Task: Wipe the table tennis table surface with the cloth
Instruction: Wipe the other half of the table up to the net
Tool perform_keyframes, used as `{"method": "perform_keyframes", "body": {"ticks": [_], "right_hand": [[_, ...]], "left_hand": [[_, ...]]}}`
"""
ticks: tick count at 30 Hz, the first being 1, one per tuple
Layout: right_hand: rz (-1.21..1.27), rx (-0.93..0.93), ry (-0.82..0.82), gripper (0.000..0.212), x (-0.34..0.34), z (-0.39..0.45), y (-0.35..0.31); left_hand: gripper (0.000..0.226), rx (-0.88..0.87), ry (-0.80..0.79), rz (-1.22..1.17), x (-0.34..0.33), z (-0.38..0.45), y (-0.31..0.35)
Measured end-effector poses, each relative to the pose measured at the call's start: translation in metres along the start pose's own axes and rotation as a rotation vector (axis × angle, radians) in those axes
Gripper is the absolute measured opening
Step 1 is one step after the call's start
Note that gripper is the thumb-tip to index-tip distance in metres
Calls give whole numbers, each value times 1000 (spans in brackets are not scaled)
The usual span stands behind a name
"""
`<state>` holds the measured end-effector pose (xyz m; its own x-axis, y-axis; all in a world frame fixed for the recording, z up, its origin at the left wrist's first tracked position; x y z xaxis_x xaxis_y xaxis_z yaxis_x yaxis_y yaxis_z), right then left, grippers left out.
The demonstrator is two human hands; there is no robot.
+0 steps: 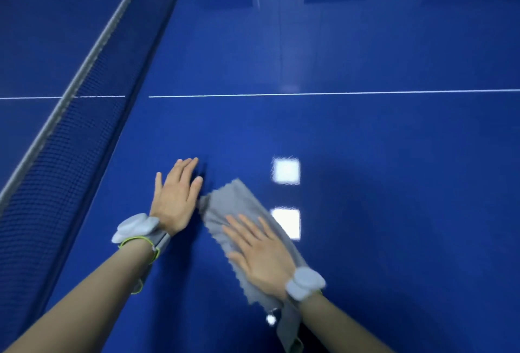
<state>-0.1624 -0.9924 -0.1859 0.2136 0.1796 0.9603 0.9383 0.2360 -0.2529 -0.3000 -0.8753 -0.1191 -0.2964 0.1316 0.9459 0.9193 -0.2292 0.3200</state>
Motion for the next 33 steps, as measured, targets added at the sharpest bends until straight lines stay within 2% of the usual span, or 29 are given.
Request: {"method": "perform_keyframes", "body": {"ticks": [6, 12, 18, 21, 27, 30, 33], "right_hand": [[72, -295, 46, 52, 25, -104, 97], [73, -604, 129, 64, 48, -102, 190], [155, -873, 243, 70, 69, -53, 237], [147, -963, 228, 62, 68, -28, 251], [186, -1143, 215, 61, 81, 76, 251], [184, -1129, 235, 60, 82, 141, 219], [188, -1037, 233, 59, 69, 213, 156]], "left_hand": [[48, 1, -113, 9, -9, -63, 37], [49, -9, -133, 75, 10, -88, 46], [51, 82, -187, 43, 12, -69, 1], [52, 51, -192, 41, 12, -43, -23], [51, 24, -25, 20, 24, 40, -111], [51, 11, 63, -12, 26, 62, -144], [51, 14, 87, 7, 25, 67, -177]]}}
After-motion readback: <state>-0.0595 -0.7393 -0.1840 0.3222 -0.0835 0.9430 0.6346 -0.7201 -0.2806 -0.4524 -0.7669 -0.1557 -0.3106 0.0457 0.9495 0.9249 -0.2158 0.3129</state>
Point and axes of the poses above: each hand's wrist, its own z-axis towards the middle knuckle, its own x-axis out of the back of the hand, y = z × x, the point moved 9 cm from there along z, towards the middle knuckle, and after that the axes turned 10 degrees about -x, right-handed, at the moved point
